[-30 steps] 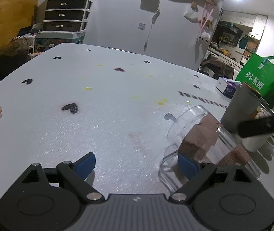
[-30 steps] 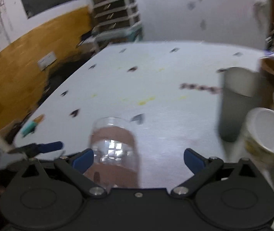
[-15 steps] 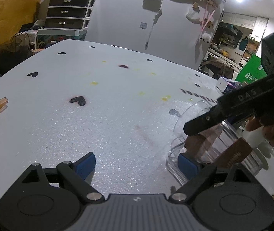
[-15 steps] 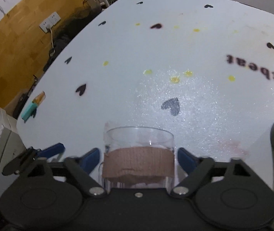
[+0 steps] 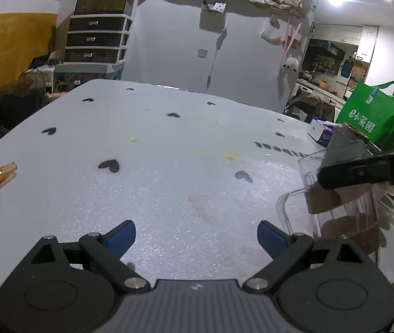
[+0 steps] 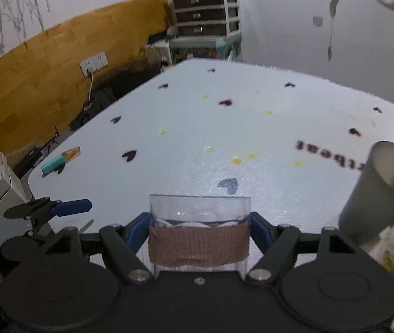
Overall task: Flip cup upright
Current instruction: 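Grasp the glass band with the right gripper while the left gripper releases it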
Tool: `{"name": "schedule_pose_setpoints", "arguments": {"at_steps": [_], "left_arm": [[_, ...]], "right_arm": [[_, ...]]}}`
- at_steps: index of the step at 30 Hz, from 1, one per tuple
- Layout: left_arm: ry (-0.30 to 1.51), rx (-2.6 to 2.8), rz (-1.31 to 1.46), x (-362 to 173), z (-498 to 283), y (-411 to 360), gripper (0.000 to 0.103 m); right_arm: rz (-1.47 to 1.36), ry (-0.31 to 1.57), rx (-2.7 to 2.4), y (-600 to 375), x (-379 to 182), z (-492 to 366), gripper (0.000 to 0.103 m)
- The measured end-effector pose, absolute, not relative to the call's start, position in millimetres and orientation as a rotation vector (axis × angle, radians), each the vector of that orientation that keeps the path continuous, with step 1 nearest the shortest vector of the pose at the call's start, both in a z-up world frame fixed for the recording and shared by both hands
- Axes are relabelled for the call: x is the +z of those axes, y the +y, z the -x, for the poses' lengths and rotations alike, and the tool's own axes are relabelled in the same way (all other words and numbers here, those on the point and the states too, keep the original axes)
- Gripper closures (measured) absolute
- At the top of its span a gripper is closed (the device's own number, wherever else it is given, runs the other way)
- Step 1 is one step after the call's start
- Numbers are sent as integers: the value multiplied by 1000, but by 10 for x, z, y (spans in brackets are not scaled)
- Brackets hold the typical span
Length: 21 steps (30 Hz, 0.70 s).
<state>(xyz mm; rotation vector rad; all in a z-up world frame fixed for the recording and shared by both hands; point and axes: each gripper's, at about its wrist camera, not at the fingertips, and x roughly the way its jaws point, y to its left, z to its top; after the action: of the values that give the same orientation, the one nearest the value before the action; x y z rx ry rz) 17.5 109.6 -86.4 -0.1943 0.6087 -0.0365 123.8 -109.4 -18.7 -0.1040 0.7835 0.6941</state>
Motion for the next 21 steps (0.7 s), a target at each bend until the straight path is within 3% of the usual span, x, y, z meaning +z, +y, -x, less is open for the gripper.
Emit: {"name": "schedule_pose_setpoints", "arguments": {"at_steps": [11, 21], "left_arm": [[553, -50, 152, -748, -99, 988, 6], [550, -49, 134, -741, -128, 894, 6]], "right_arm": [[148, 709, 755, -1394, -48, -804, 26], [57, 477, 573, -1464, -139, -1346, 26]]}}
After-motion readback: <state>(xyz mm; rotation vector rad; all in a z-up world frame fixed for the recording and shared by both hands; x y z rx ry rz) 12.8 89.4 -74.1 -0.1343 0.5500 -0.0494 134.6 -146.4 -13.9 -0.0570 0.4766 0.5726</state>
